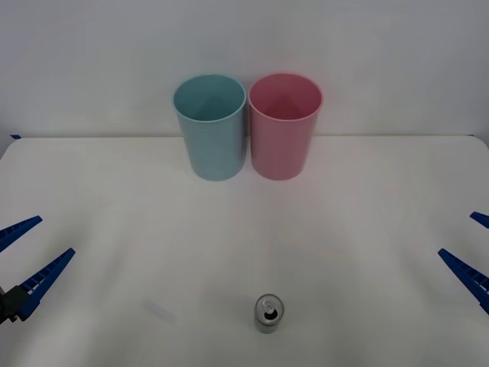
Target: Grasp the object on the table and drop it into the matching bin: aluminum can to the light blue bin, PET bottle to the pink bin.
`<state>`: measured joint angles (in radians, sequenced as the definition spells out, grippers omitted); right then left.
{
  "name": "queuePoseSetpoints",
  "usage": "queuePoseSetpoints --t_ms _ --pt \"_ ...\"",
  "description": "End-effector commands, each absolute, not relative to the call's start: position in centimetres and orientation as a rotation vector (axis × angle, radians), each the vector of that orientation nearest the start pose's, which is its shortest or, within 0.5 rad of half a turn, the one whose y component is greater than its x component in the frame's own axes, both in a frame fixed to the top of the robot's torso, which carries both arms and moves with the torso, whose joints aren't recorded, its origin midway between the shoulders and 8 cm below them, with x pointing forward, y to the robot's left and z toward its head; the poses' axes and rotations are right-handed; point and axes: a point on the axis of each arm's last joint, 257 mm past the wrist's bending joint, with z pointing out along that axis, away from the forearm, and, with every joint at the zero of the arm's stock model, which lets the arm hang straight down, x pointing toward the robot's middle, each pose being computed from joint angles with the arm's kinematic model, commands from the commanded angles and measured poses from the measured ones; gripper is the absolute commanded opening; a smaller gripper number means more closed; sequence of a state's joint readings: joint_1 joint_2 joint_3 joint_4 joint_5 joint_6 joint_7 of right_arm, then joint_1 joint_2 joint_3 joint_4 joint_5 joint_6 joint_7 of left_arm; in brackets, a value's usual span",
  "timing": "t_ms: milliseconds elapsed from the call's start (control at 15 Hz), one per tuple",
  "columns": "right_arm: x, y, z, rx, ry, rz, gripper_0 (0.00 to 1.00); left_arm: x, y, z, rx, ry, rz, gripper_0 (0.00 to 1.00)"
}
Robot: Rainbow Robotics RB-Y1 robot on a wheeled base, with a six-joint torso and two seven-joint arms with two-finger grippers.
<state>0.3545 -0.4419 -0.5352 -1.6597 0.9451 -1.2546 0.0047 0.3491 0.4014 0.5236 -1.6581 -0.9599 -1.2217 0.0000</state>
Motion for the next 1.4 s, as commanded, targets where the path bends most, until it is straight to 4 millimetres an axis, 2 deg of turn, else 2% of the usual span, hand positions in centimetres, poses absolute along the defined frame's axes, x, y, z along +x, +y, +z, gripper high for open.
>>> queuePoseSetpoints --t_ms 67,333,800,1067,1400 --pt "32.4 -32.9 -17.1 -0.56 1.466 0.587 1.0 34.2 33.0 -16.9 0.465 1.441 -0.567 1.0" --pt "30.7 -32.0 -18.4 -0.617 1.502 0.637 1.0 34.2 33.0 -16.9 0.465 1.441 -0.567 1.0" --pt "27.2 -29.6 -23.5 -0.798 1.562 0.809 1.0 34.2 33.0 -16.9 0.465 1.441 -0.567 1.0" --pt "26.2 -28.0 -24.9 -0.901 1.533 0.811 1.0 34.2 33.0 -16.9 0.465 1.441 -0.567 1.0" --pt "25.6 -25.8 -27.7 -1.016 1.486 0.809 1.0 34.2 33.0 -16.9 0.465 1.441 -0.567 1.0"
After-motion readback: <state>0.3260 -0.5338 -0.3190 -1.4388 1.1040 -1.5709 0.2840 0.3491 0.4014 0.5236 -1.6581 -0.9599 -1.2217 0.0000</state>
